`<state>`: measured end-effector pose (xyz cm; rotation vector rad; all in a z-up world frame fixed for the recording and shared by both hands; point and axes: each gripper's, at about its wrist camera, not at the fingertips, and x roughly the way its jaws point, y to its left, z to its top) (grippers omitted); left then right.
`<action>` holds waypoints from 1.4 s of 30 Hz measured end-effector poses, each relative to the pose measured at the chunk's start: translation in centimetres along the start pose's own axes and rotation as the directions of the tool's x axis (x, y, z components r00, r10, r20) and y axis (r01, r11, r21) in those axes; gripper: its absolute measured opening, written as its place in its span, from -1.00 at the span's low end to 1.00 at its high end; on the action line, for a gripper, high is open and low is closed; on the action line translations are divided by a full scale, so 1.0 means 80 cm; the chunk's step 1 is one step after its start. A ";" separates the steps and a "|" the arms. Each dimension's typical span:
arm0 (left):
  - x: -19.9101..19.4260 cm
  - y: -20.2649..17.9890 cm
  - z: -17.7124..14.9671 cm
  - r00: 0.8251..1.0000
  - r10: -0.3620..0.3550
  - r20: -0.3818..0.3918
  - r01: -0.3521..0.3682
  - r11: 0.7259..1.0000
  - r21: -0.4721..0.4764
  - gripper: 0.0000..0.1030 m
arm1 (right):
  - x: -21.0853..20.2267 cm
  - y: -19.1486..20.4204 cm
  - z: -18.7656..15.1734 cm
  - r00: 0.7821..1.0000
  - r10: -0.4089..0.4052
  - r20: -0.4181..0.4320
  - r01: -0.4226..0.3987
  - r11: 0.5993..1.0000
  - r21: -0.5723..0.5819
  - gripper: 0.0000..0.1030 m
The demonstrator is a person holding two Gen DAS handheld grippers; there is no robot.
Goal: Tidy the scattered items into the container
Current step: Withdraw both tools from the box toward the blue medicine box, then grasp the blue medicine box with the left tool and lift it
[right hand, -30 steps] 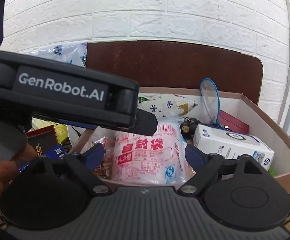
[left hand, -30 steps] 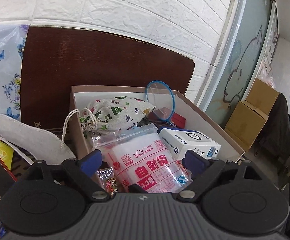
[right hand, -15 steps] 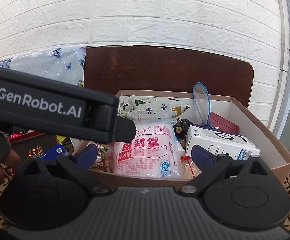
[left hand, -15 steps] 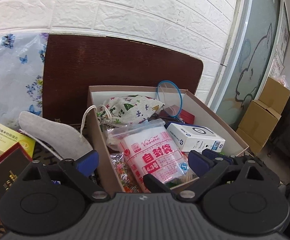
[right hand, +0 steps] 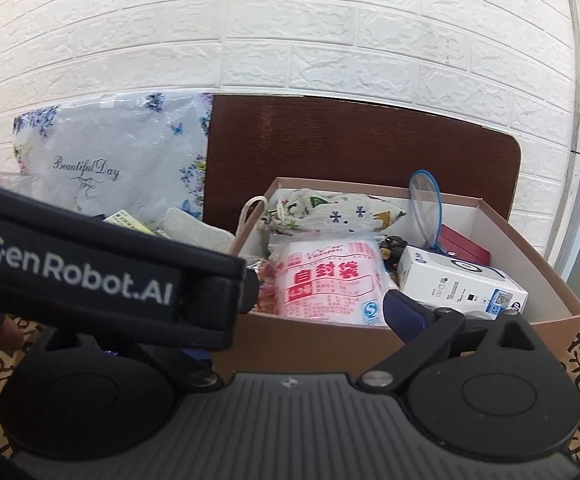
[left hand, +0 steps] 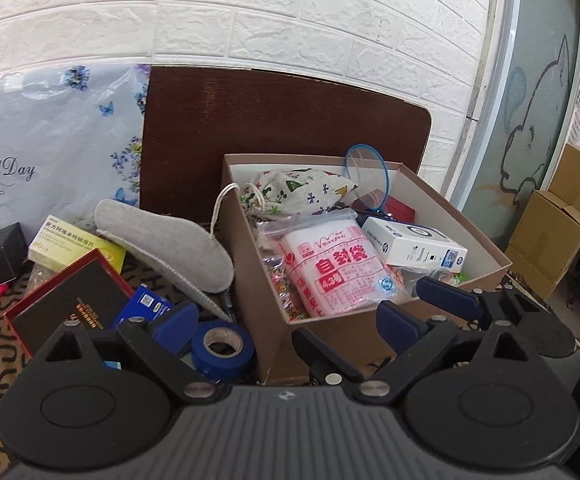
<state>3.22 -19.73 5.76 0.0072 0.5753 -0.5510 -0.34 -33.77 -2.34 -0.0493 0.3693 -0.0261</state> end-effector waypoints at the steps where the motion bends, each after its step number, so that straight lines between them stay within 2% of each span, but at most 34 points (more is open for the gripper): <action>1: -0.003 0.000 -0.002 1.000 0.009 -0.001 -0.009 1.000 0.002 0.92 | -0.003 0.004 -0.001 1.000 0.006 0.000 -0.006 1.000 -0.004 0.91; 5: -0.016 0.009 -0.012 0.999 0.035 0.000 -0.035 0.999 -0.016 0.92 | -0.009 0.019 -0.003 1.000 0.029 -0.008 -0.029 0.999 -0.021 0.91; 11: -0.042 0.051 -0.044 0.997 0.071 -0.008 -0.071 0.992 -0.108 0.91 | -0.018 0.052 -0.015 0.994 0.100 -0.032 -0.102 0.992 -0.068 0.91; 19: -0.058 0.120 -0.082 0.990 0.138 -0.042 -0.144 0.968 -0.206 0.91 | -0.006 0.112 -0.043 0.963 0.244 -0.118 -0.260 0.955 -0.141 0.90; 24: -0.042 0.156 -0.085 0.982 0.171 -0.075 -0.185 0.951 -0.247 0.88 | 0.011 0.139 -0.052 0.949 0.278 -0.152 -0.301 0.939 -0.164 0.89; 29: -0.012 0.172 -0.068 0.985 0.153 -0.086 -0.168 0.963 -0.210 0.87 | 0.040 0.156 -0.053 0.943 0.287 -0.168 -0.314 0.935 -0.163 0.84; 35: 0.030 0.178 -0.049 0.987 0.119 -0.112 -0.135 0.978 -0.158 0.66 | 0.080 0.173 -0.053 0.935 0.285 -0.209 -0.324 0.928 -0.182 0.54; 42: 0.068 0.179 -0.039 0.986 0.088 -0.140 -0.106 0.986 -0.132 0.61 | 0.117 0.167 -0.049 0.947 0.239 -0.216 -0.280 0.943 -0.182 0.53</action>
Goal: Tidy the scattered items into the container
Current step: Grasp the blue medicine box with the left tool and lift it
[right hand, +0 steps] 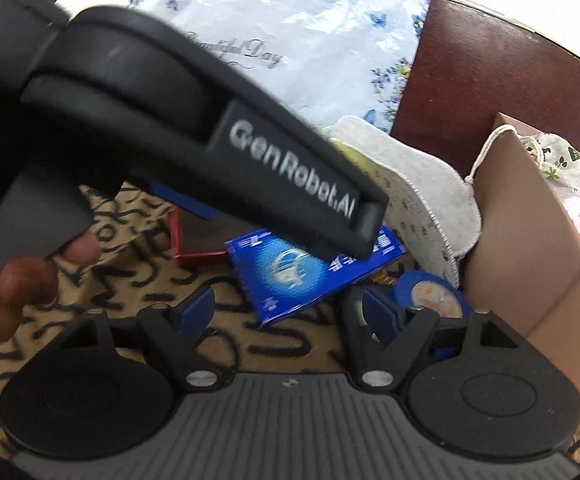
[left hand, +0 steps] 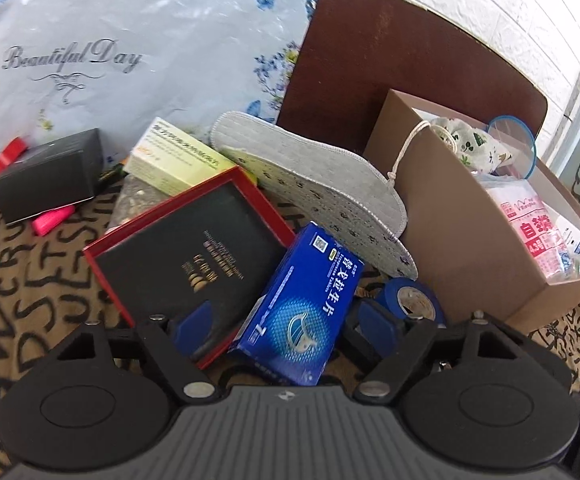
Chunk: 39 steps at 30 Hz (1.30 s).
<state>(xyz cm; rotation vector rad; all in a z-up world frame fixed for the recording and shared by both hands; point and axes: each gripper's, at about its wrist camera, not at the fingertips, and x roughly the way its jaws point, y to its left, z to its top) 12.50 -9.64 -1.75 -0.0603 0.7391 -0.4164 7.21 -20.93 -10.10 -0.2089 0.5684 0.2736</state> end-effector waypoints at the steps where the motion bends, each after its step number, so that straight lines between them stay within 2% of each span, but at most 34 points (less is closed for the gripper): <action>1: 0.004 0.000 0.001 1.000 -0.004 -0.003 0.004 1.000 0.004 0.61 | 0.004 -0.002 0.002 1.000 -0.002 0.000 0.002 1.000 -0.001 0.53; 4: 0.018 0.002 0.005 1.000 -0.017 -0.020 0.017 1.000 0.009 0.57 | 0.017 -0.007 0.006 1.000 0.002 -0.006 -0.002 1.000 -0.006 0.53; 9: 0.040 0.008 0.008 0.998 -0.027 -0.059 0.027 1.000 0.002 0.38 | 0.039 -0.002 0.009 1.000 0.002 -0.010 -0.002 0.998 -0.065 0.54; 13: 0.044 0.013 0.009 0.997 -0.049 -0.051 0.049 0.999 0.001 0.23 | 0.049 0.001 0.008 1.000 0.005 -0.004 -0.005 0.997 -0.081 0.55; 14: 0.044 0.013 0.009 0.997 -0.052 -0.051 0.052 0.999 0.002 0.11 | 0.049 0.001 0.008 1.000 0.012 0.000 -0.012 0.997 -0.081 0.47; 15: 0.045 0.014 0.009 0.997 -0.050 -0.051 0.050 0.999 0.004 0.11 | 0.049 0.000 0.008 1.000 0.026 -0.002 -0.027 0.997 -0.076 0.35; 19: 0.043 0.017 0.007 0.997 -0.059 -0.043 0.059 0.998 0.000 0.06 | 0.046 -0.005 0.006 0.999 0.048 -0.005 -0.048 0.998 -0.044 0.30; 26: 0.022 0.021 0.000 0.997 -0.070 -0.013 0.070 0.997 -0.023 -0.17 | 0.029 -0.004 0.001 0.998 0.061 0.002 -0.061 0.998 -0.021 0.23; 33: -0.015 0.015 -0.014 0.997 -0.070 0.025 0.070 0.997 -0.029 -0.21 | -0.005 0.005 -0.009 0.997 0.072 0.027 -0.071 0.996 -0.051 0.22; 39: -0.057 -0.004 -0.021 0.993 -0.089 0.077 0.090 0.996 -0.022 -0.22 | -0.056 0.006 -0.016 0.994 0.077 0.073 -0.073 0.996 -0.052 0.20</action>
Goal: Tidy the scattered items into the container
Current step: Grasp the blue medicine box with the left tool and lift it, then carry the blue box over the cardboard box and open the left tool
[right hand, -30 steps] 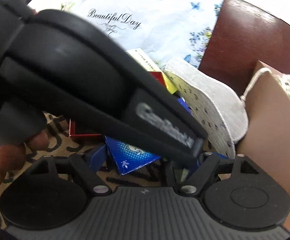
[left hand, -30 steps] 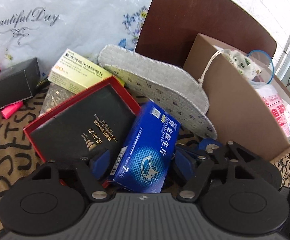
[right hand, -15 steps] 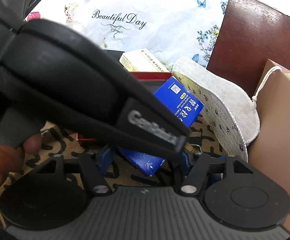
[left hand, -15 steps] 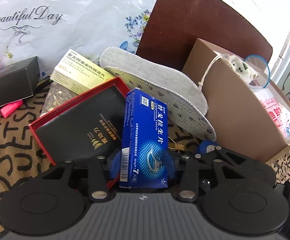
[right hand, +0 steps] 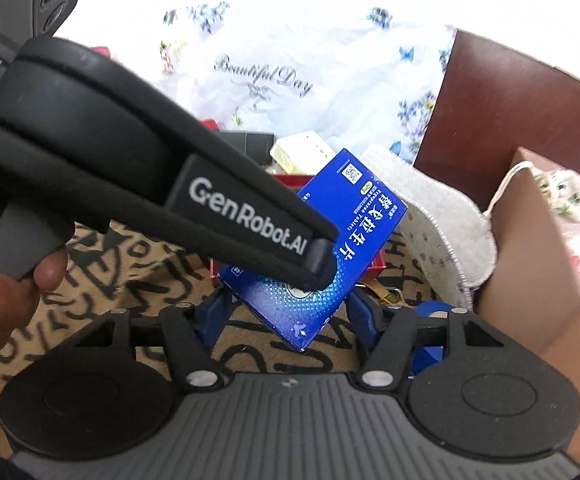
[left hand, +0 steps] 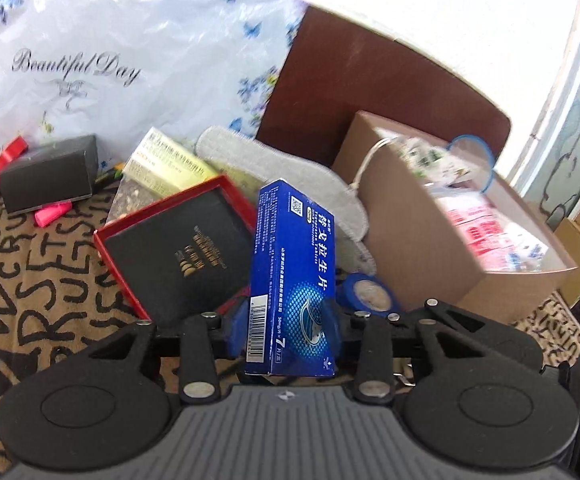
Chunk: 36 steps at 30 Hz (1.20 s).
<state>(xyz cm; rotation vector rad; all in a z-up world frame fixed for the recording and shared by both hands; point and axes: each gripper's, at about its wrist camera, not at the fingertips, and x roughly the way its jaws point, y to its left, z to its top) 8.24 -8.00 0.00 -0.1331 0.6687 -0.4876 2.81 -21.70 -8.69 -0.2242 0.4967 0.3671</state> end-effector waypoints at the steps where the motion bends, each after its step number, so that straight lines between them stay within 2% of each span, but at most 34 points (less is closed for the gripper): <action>1: -0.006 -0.006 0.001 1.000 -0.006 0.011 0.006 1.000 0.007 -0.22 | -0.010 0.000 0.000 1.000 -0.005 0.011 0.005 1.000 -0.001 0.20; 9: -0.035 -0.073 0.020 0.993 -0.083 0.083 0.074 0.992 0.106 -0.22 | -0.089 -0.024 0.004 0.990 -0.087 0.110 0.085 0.996 0.029 0.20; 17: -0.008 -0.163 0.052 0.974 -0.210 0.080 0.190 0.960 0.205 -0.21 | -0.143 -0.083 0.002 0.959 -0.232 0.163 0.222 0.972 0.080 0.20; 25: 0.056 -0.253 0.072 0.950 -0.313 0.011 0.299 0.915 0.271 -0.21 | -0.179 -0.176 -0.022 0.922 -0.364 0.135 0.336 0.922 0.193 0.20; 32: 0.120 -0.303 0.085 0.935 -0.351 -0.049 0.351 0.895 0.277 -0.21 | -0.179 -0.259 -0.042 0.913 -0.403 0.060 0.374 0.887 0.270 0.20; 36: 0.147 -0.319 0.094 0.937 -0.346 -0.047 0.344 0.890 0.298 -0.19 | -0.173 -0.301 -0.047 0.909 -0.414 0.035 0.383 0.868 0.315 0.16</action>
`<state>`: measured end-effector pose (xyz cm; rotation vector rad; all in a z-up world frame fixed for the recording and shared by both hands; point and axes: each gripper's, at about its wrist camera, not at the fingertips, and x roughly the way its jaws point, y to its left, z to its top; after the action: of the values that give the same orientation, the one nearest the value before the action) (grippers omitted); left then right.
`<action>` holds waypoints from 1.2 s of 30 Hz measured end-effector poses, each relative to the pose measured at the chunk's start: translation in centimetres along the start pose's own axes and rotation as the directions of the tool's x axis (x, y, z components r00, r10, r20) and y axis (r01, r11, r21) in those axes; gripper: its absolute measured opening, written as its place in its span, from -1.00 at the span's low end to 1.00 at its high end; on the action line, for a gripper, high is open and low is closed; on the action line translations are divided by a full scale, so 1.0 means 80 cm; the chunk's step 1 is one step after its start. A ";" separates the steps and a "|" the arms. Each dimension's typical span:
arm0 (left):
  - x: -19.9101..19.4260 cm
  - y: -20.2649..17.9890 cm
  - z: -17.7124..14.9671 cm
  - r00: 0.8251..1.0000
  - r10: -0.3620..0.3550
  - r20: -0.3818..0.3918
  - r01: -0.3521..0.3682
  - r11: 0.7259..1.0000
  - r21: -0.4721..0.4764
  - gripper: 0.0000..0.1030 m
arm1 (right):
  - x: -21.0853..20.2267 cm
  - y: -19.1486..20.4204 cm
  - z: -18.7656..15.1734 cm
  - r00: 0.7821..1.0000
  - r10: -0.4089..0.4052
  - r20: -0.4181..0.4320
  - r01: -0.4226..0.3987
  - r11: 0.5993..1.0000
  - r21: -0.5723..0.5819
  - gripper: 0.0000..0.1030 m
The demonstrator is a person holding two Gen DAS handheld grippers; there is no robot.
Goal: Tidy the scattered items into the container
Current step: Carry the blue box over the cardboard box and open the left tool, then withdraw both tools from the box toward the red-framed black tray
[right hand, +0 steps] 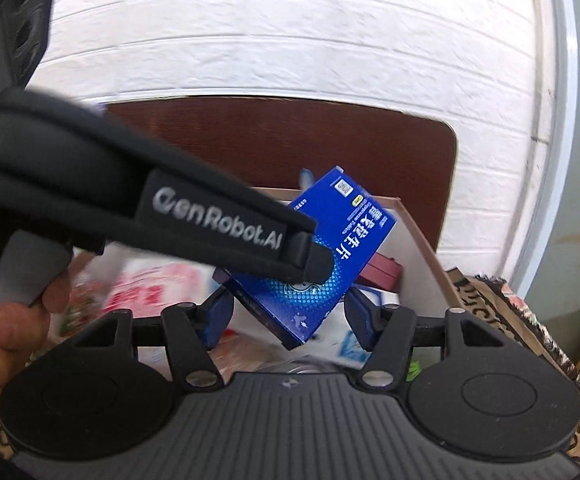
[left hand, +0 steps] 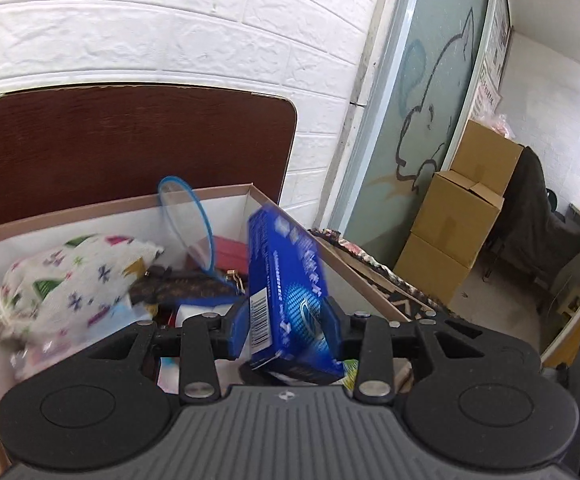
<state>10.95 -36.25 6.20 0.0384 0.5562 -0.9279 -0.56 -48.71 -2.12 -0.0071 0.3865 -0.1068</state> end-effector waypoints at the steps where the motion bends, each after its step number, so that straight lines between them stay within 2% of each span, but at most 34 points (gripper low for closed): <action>1: 0.003 0.002 0.001 1.000 0.008 0.002 -0.008 1.000 -0.007 0.02 | 0.007 -0.009 0.001 1.000 -0.007 -0.005 0.007 1.000 0.022 0.17; 2: 0.002 0.005 0.001 1.000 0.016 0.003 -0.016 1.000 -0.021 0.40 | 0.014 -0.016 0.002 1.000 -0.026 -0.016 0.026 0.999 0.041 0.19; 4: -0.006 0.010 -0.003 0.999 0.032 0.033 -0.030 0.999 -0.040 0.68 | 0.021 -0.026 0.002 0.997 -0.059 -0.039 0.061 0.997 0.053 0.31; 6: -0.015 0.013 -0.007 0.997 0.039 0.059 -0.038 0.999 -0.018 0.72 | 0.021 -0.002 -0.006 0.997 -0.074 -0.021 0.075 0.996 0.057 0.48; 7: -0.017 0.014 -0.006 0.997 0.044 0.056 -0.044 0.999 -0.009 0.76 | 0.052 -0.001 0.005 0.997 -0.079 -0.015 0.080 0.995 0.057 0.50; 8: -0.019 0.015 -0.007 0.997 0.055 0.051 -0.055 0.998 -0.008 0.80 | 0.060 0.001 0.007 0.996 -0.084 -0.012 0.085 0.995 0.061 0.56; 10: -0.022 0.018 -0.009 0.997 0.070 0.038 -0.069 0.997 -0.016 0.83 | 0.052 0.004 0.001 0.996 -0.089 -0.007 0.090 0.993 0.070 0.65; 14: -0.035 0.020 -0.018 0.998 0.056 0.027 -0.056 0.998 -0.034 0.85 | 0.040 0.012 0.001 0.996 -0.090 0.005 0.090 0.995 0.052 0.76; 16: -0.042 0.019 -0.023 0.998 0.054 0.027 -0.053 0.998 -0.029 0.85 | 0.071 -0.001 0.000 0.996 -0.091 0.012 0.090 0.995 0.036 0.77; 22: -0.057 0.012 -0.033 0.998 0.058 0.022 -0.058 0.998 -0.021 0.86 | 0.045 0.028 0.003 0.997 -0.080 0.014 0.079 0.996 0.032 0.78; 27: -0.075 0.010 -0.044 0.996 0.089 0.019 -0.088 0.996 -0.030 0.86 | 0.027 0.042 0.003 0.997 -0.077 0.017 0.077 0.996 0.048 0.84; 31: -0.091 0.010 -0.051 0.987 0.158 0.009 -0.158 0.987 -0.037 0.86 | 0.007 0.066 0.006 0.998 -0.063 0.015 0.062 0.997 0.053 0.88; 36: -0.120 0.020 -0.065 0.986 0.165 0.023 -0.163 0.984 -0.074 0.86 | 0.000 0.092 0.004 1.000 -0.020 0.011 0.019 0.999 0.025 0.88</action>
<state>5.36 -26.73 5.90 0.0058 0.5504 -0.7468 0.34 -41.39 -2.04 0.0133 0.3743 -0.1308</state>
